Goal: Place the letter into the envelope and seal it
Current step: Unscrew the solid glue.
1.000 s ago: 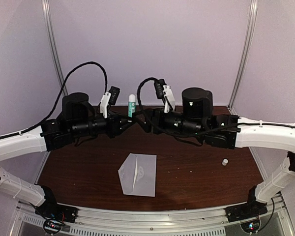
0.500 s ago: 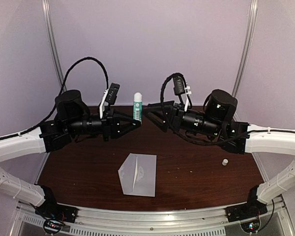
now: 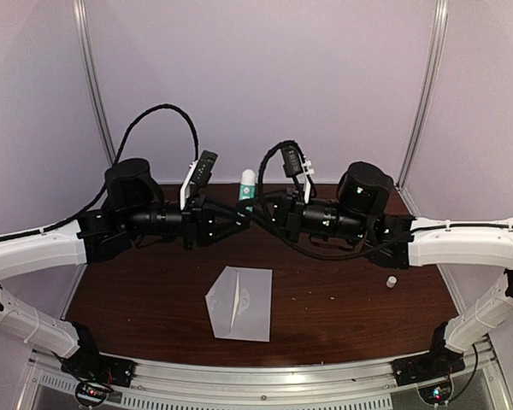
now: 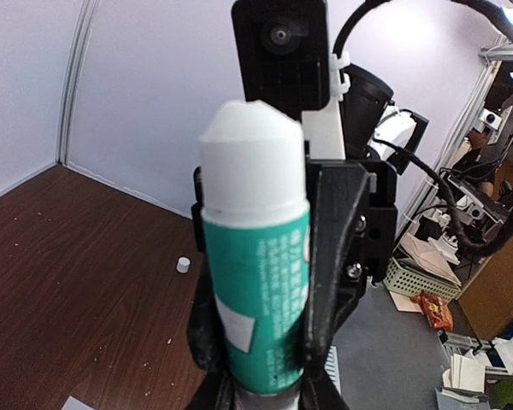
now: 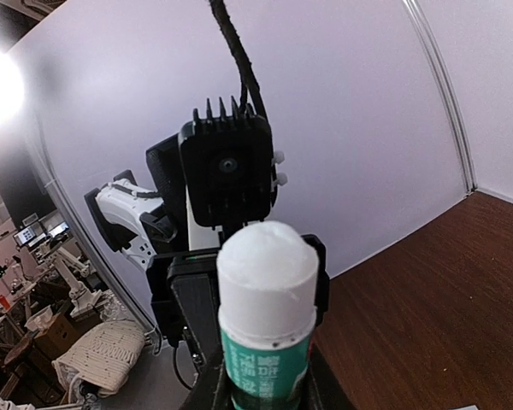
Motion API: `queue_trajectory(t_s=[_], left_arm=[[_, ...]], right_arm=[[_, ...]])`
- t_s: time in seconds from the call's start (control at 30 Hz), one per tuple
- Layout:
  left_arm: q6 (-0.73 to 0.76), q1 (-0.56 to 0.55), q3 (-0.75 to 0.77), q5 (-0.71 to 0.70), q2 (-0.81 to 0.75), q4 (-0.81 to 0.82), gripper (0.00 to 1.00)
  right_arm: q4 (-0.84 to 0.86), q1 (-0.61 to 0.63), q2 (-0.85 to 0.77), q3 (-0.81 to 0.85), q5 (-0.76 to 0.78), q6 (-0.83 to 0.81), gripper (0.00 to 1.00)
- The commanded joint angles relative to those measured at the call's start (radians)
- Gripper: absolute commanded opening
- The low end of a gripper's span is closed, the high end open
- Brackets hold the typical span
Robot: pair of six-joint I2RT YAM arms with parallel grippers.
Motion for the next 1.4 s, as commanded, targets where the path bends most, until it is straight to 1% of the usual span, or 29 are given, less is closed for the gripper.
queue_trajectory(t_s=[0.0, 0.07, 0.17, 0.23, 0.33, 0.4, 0.53, 0.57, 0.7, 0.87, 0.97, 1.1, 1.23, 1.37], left_arm=[[0.035, 0.003, 0.020, -0.098, 0.005, 0.015, 0.00], [0.048, 0.003, 0.020, -0.202, 0.003, -0.025, 0.00], [0.051, 0.003, 0.018, -0.403, 0.010, -0.097, 0.00], [0.045, 0.003, 0.030, -0.509, 0.028, -0.151, 0.00], [0.042, 0.003, 0.042, -0.558, 0.050, -0.185, 0.00], [0.039, 0.003, 0.039, -0.553, 0.055, -0.179, 0.00], [0.031, 0.003, 0.038, -0.537, 0.051, -0.172, 0.00], [0.027, 0.003, 0.033, -0.526, 0.044, -0.161, 0.00], [0.010, 0.004, 0.007, -0.468, 0.013, -0.114, 0.00], [0.002, 0.003, 0.003, -0.313, 0.001, -0.041, 0.00], [-0.012, 0.004, 0.003, -0.251, 0.001, -0.003, 0.00], [-0.016, 0.003, 0.001, -0.193, -0.002, 0.027, 0.00], [-0.023, 0.003, -0.004, -0.121, 0.000, 0.063, 0.00], [-0.035, 0.004, -0.010, -0.105, -0.003, 0.086, 0.00]], right_arm=[[-0.043, 0.001, -0.018, 0.038, 0.099, -0.001, 0.06], [-0.120, 0.005, -0.004, 0.073, 0.173, -0.004, 0.01], [-0.288, 0.025, 0.035, 0.154, 0.372, 0.016, 0.00], [-0.392, 0.042, 0.073, 0.211, 0.485, 0.045, 0.00], [-0.470, 0.065, 0.121, 0.267, 0.581, 0.075, 0.00], [-0.477, 0.076, 0.143, 0.284, 0.600, 0.093, 0.00], [-0.423, 0.077, 0.140, 0.271, 0.579, 0.111, 0.00], [-0.404, 0.077, 0.127, 0.258, 0.576, 0.112, 0.03], [-0.299, 0.068, 0.042, 0.165, 0.528, 0.099, 0.24], [-0.189, 0.045, -0.071, 0.050, 0.460, 0.076, 0.42], [-0.151, 0.030, -0.123, 0.004, 0.421, 0.067, 0.52], [-0.134, 0.010, -0.147, -0.024, 0.362, 0.060, 0.57], [-0.133, 0.004, -0.128, -0.015, 0.294, 0.056, 0.61], [-0.118, 0.004, -0.092, 0.005, 0.211, 0.054, 0.63]])
